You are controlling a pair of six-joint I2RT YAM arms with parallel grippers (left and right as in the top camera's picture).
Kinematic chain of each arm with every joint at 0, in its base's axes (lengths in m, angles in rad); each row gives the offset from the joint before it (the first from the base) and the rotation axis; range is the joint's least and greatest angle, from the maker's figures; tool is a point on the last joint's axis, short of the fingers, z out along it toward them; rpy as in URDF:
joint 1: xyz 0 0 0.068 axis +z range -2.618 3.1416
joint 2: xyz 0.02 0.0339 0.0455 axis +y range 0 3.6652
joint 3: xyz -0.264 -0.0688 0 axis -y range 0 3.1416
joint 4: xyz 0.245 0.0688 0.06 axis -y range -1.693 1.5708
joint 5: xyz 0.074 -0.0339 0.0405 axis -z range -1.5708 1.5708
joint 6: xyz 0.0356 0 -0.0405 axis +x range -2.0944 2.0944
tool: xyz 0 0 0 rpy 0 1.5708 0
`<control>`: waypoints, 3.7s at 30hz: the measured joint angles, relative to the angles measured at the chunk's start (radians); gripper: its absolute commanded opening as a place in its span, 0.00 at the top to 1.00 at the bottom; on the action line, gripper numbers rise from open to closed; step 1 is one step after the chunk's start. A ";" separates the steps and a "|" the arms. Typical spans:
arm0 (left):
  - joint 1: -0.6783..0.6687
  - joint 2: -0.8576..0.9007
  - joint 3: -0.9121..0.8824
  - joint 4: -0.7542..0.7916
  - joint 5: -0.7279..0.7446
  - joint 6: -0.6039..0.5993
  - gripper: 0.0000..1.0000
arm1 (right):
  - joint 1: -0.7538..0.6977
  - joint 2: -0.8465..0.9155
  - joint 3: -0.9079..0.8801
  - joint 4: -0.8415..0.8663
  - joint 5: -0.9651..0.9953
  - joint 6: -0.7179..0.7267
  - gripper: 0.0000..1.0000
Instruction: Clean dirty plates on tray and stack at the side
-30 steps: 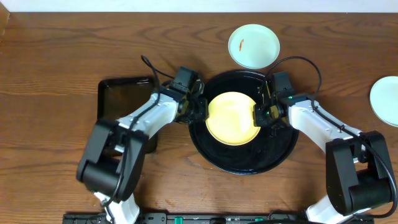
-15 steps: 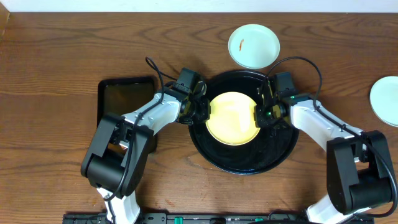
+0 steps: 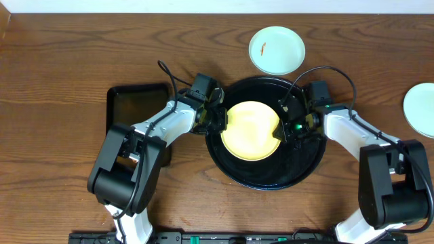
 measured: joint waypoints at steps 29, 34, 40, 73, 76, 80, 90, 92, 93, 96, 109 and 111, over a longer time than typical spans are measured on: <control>0.068 -0.235 0.023 -0.145 0.000 0.024 0.33 | -0.008 -0.111 0.100 -0.126 0.008 0.074 0.99; 0.150 -0.404 0.023 -0.229 0.001 0.031 0.33 | 0.011 -0.111 0.140 -0.118 0.051 0.101 0.99; 0.307 -0.574 0.024 -0.341 -0.003 0.058 0.33 | 0.107 -0.111 0.234 -0.089 0.108 0.135 0.99; 0.464 -0.696 0.024 -0.485 -0.049 0.149 0.32 | 0.208 -0.113 0.296 -0.171 0.554 0.092 0.99; 0.464 -0.696 0.024 -0.484 -0.059 0.150 0.32 | 0.213 -0.118 0.296 -0.204 0.600 0.090 0.99; 0.464 -0.696 0.024 -0.485 -0.063 0.151 0.32 | 0.241 -0.129 0.296 -0.234 0.679 0.088 0.99; 0.464 -0.695 0.024 -0.484 -0.070 0.153 0.32 | 0.399 -0.142 0.296 -0.263 0.959 0.098 0.99; 0.464 -0.694 0.024 -0.484 -0.072 0.153 0.32 | 0.428 -0.149 0.296 -0.269 1.008 0.103 0.99; 0.464 -0.693 0.024 -0.485 -0.073 0.153 0.32 | 0.442 -0.153 0.296 -0.270 1.028 0.105 0.99; 0.464 -0.683 0.024 -0.485 -0.074 0.153 0.32 | 0.473 -0.169 0.296 -0.274 1.091 0.116 0.99; 0.464 -0.666 0.023 -0.481 -0.074 0.153 0.32 | 0.605 -0.299 0.297 -0.275 1.434 0.122 0.99; 0.464 -0.666 0.024 -0.480 -0.074 0.153 0.32 | 0.629 -0.298 0.297 -0.276 1.476 0.122 0.99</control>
